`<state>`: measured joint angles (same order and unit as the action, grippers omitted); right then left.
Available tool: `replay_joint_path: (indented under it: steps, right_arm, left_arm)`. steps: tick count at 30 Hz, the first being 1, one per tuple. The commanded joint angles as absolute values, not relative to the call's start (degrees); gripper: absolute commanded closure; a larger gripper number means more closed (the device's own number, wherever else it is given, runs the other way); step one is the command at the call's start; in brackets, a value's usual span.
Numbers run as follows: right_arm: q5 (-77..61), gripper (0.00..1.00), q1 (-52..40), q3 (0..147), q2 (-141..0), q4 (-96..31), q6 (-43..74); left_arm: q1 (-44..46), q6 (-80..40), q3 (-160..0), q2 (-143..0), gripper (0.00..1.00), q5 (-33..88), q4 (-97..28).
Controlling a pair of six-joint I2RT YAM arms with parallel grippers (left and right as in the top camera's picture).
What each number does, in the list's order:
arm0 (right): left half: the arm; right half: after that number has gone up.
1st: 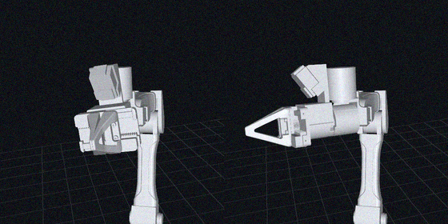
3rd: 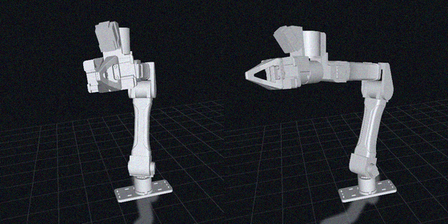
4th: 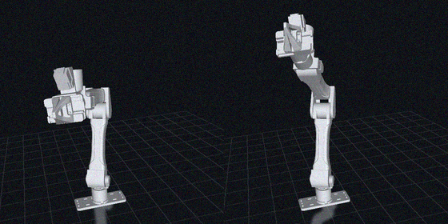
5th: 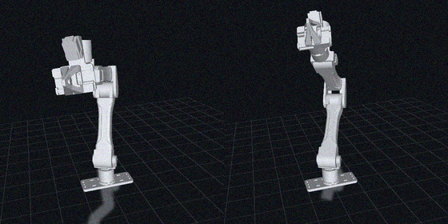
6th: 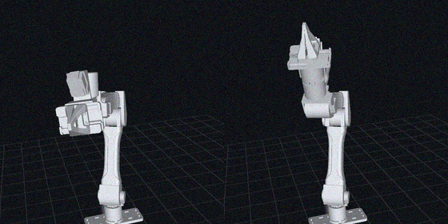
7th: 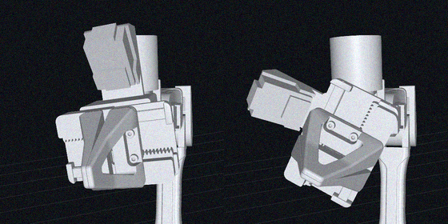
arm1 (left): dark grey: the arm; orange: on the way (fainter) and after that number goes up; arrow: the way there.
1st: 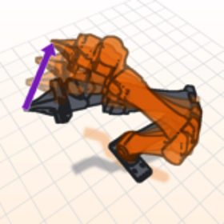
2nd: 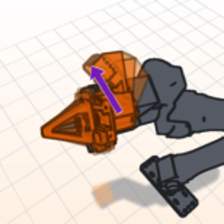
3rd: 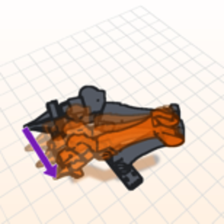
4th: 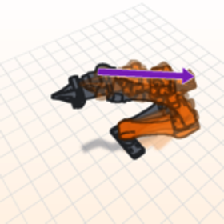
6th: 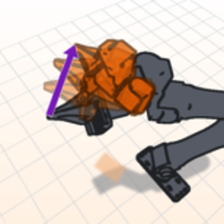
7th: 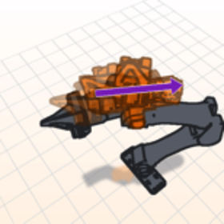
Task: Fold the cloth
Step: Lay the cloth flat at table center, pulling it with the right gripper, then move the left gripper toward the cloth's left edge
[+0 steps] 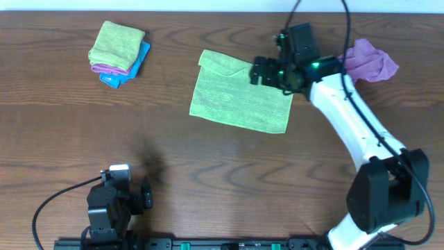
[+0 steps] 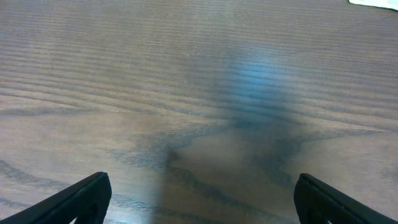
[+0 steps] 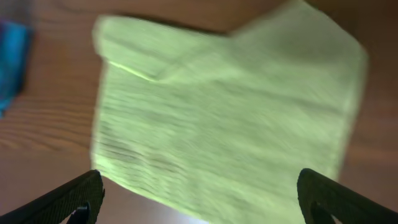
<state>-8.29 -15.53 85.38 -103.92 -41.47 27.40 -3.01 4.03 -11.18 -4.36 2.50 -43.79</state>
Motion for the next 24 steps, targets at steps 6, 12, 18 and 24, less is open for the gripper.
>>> replay_joint_path:
  steps: [6,12,18,24]
  right_arm:
    - [-8.3,0.01,-12.4,84.3,-104.4,-48.9,31.8]
    - [-8.9,0.01,-10.6,79.6,-104.5,-50.3,34.3]
    - [-13.9,0.02,-9.3,71.5,-104.5,-47.8,35.0]
    - [-17.5,0.12,-9.3,67.1,-104.5,-43.7,36.5]
  left_arm:
    - [-3.4,3.2,-9.9,-4.0,0.05,1.0,-44.7]
    - [-3.4,3.2,-9.9,-4.0,0.05,1.0,-44.7]
    - [-3.4,3.2,-9.9,-4.0,0.05,2.2,-42.0]
    - [-3.4,3.2,-10.2,-4.0,0.05,11.2,-28.6]
